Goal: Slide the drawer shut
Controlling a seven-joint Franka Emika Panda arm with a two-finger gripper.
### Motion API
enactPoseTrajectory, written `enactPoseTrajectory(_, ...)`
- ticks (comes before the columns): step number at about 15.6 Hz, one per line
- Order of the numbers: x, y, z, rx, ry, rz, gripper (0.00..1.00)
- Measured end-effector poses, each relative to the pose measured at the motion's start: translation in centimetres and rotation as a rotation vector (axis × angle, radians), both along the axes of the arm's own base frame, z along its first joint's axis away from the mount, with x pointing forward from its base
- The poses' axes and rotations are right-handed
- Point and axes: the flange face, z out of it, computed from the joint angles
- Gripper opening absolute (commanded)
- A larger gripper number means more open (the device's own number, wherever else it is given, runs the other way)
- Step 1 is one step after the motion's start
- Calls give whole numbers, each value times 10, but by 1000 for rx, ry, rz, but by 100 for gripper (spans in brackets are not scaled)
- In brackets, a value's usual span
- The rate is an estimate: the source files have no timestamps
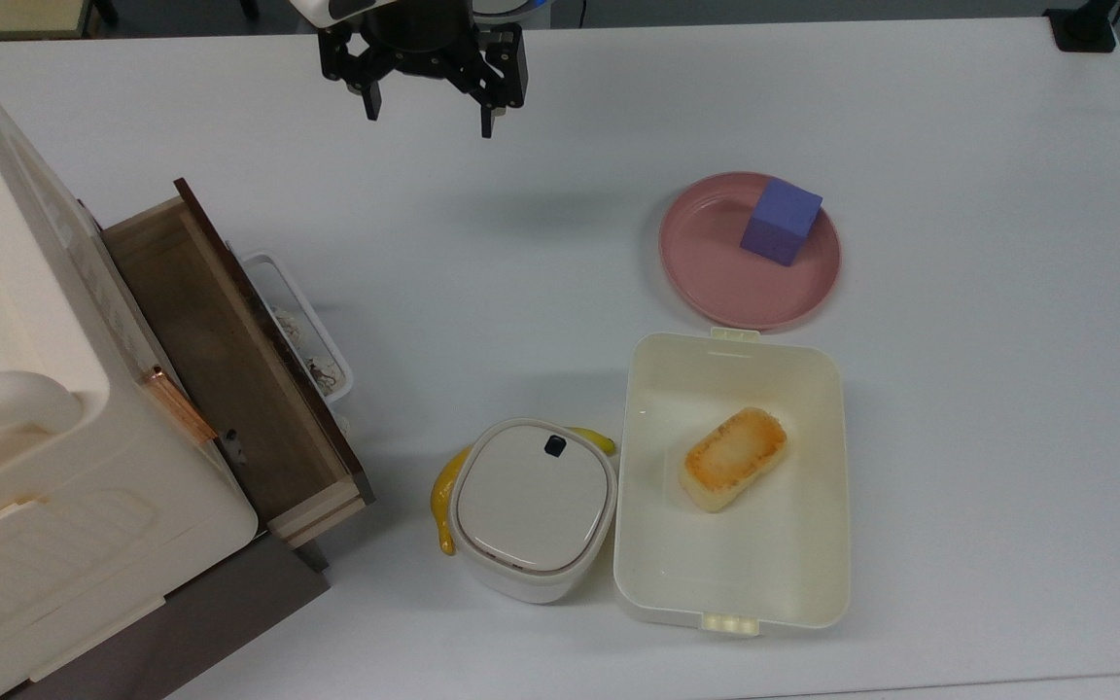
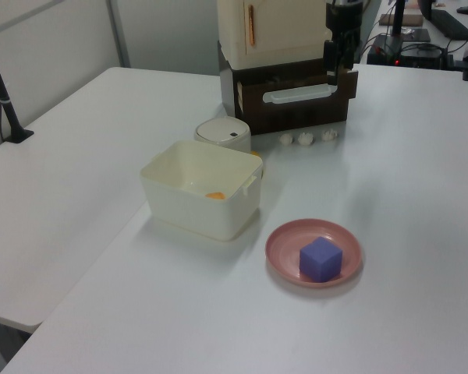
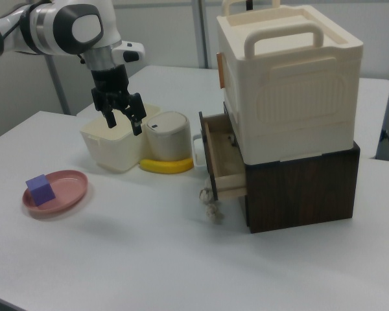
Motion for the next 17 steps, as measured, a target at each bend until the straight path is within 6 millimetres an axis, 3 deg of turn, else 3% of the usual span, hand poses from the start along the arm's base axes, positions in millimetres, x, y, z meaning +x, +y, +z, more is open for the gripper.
enactPoseTrajectory(11,0,0,-1,0,2,4,99)
enactPoseTrajectory(15,0,0,-2,0,4,4,77)
enactPoseTrajectory(17,0,0,-2,0,5,4,54)
